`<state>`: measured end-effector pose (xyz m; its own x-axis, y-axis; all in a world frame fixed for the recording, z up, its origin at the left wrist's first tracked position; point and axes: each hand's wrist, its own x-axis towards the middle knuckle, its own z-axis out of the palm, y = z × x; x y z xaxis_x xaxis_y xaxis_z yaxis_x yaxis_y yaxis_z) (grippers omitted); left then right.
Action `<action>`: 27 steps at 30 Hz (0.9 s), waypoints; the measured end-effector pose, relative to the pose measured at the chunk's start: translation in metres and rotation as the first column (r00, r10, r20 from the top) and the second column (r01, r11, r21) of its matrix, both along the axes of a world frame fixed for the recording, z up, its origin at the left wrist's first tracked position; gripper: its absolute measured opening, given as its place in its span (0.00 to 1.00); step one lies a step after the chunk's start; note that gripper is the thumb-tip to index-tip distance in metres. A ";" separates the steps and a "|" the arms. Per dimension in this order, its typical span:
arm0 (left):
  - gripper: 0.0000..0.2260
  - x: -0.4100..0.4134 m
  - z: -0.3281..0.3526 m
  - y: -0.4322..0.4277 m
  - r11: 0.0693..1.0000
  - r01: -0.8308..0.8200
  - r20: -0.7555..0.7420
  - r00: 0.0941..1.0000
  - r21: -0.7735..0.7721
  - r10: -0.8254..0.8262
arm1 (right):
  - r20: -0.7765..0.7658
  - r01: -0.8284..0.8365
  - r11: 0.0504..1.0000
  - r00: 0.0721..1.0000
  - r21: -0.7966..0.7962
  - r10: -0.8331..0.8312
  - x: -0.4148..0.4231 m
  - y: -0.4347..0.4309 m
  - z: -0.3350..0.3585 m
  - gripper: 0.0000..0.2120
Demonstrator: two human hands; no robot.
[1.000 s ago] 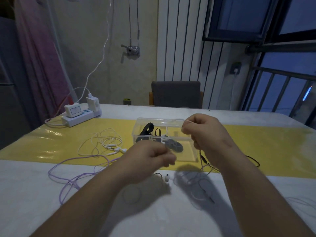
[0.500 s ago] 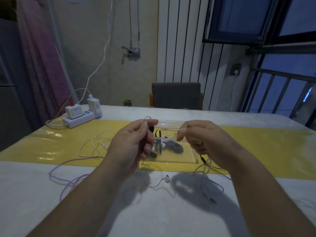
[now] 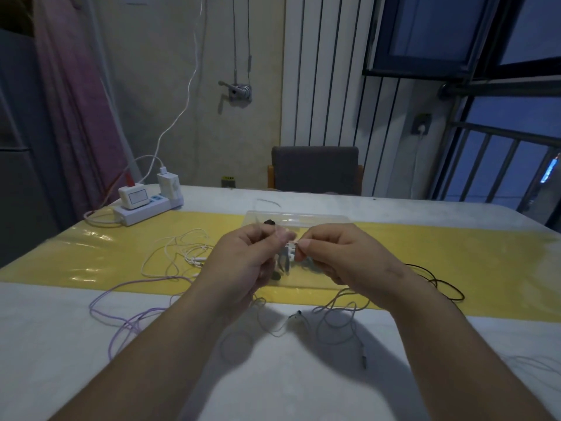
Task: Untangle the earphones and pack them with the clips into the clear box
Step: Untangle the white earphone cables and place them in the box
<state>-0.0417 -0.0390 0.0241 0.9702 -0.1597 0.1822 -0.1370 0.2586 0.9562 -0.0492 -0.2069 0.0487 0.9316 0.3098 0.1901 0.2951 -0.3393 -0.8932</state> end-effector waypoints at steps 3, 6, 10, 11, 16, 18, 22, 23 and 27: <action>0.04 0.005 0.002 0.002 0.961 -0.135 -0.032 0.991 -0.240 0.131 | -0.045 -0.007 1.000 0.999 0.003 0.007 -0.001 -0.008 0.002 0.12; 0.10 0.011 0.000 0.004 0.906 -0.242 -0.095 0.970 -0.346 0.223 | -0.016 -0.002 1.000 1.000 0.021 0.002 -0.001 -0.018 0.007 0.07; 0.11 0.014 -0.001 0.009 0.845 -0.355 -0.135 0.935 -0.401 0.328 | 0.040 0.071 0.997 0.997 -0.008 -0.071 0.003 -0.032 0.009 0.07; 0.11 0.015 -0.001 0.012 0.826 -0.393 -0.143 0.919 -0.404 0.368 | 0.003 0.087 0.996 0.996 0.024 -0.087 0.003 -0.035 0.009 0.07; 0.11 0.020 0.001 0.021 0.767 -0.498 -0.164 0.865 -0.404 0.475 | -0.017 0.185 0.982 0.982 -0.047 -0.186 0.003 -0.036 0.007 0.07; 0.10 0.018 0.002 0.021 0.802 -0.470 -0.146 0.881 -0.368 0.450 | 0.062 0.219 0.968 0.975 -0.125 -0.213 0.002 -0.033 0.007 0.08; 0.08 0.010 0.003 0.013 0.905 -0.295 -0.055 0.955 -0.307 0.292 | 0.053 0.199 0.975 0.979 -0.097 -0.195 0.000 -0.025 0.010 0.12; 0.10 0.009 0.003 0.011 0.921 -0.248 -0.035 0.968 -0.301 0.249 | 0.043 0.181 0.978 0.983 -0.105 -0.177 -0.001 -0.023 0.010 0.13; 0.06 0.004 0.000 0.004 0.983 -0.086 0.047 0.994 -0.159 0.094 | 0.019 0.130 0.984 0.991 -0.123 -0.129 -0.003 -0.015 0.009 0.14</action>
